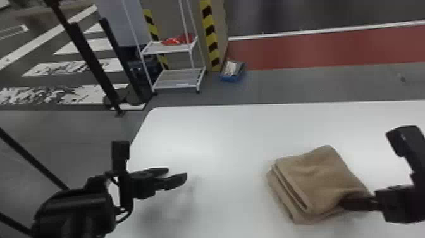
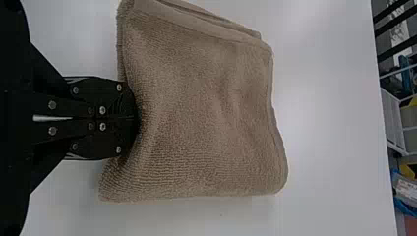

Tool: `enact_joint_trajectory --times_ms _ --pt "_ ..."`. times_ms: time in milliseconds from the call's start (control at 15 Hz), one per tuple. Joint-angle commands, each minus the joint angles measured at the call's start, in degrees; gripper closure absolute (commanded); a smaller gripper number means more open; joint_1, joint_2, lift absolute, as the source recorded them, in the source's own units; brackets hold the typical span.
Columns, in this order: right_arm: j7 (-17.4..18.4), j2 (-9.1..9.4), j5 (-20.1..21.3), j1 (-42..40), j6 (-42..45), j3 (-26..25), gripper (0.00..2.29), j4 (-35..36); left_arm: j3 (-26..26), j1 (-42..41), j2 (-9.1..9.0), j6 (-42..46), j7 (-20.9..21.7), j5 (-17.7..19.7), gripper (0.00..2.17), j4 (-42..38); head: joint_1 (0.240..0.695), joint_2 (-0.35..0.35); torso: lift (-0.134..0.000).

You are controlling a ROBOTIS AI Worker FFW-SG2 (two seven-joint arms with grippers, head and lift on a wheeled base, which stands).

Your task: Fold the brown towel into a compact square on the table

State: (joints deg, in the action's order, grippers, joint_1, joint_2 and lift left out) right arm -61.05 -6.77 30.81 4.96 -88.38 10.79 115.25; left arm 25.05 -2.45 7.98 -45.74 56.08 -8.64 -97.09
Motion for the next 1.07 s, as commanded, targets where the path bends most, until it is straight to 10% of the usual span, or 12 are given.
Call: enact_joint_trajectory --times_ms 0,667,1000 --pt "2.25 1.32 0.04 4.01 -1.70 -2.00 2.26 -3.89 -0.44 -0.01 0.02 0.07 -0.19 0.11 0.05 -0.03 0.695 0.261 -0.124" --pt "15.87 6.42 -3.13 14.64 -1.70 -8.15 2.26 -20.85 -0.88 -0.63 -0.59 -0.10 0.08 0.11 0.05 -0.99 0.695 0.162 -0.124" --pt "18.16 6.83 -8.23 14.03 -0.88 -11.40 2.26 -17.69 -0.27 -0.89 -0.42 -0.10 0.34 0.20 0.05 -1.26 0.695 0.162 -0.124"
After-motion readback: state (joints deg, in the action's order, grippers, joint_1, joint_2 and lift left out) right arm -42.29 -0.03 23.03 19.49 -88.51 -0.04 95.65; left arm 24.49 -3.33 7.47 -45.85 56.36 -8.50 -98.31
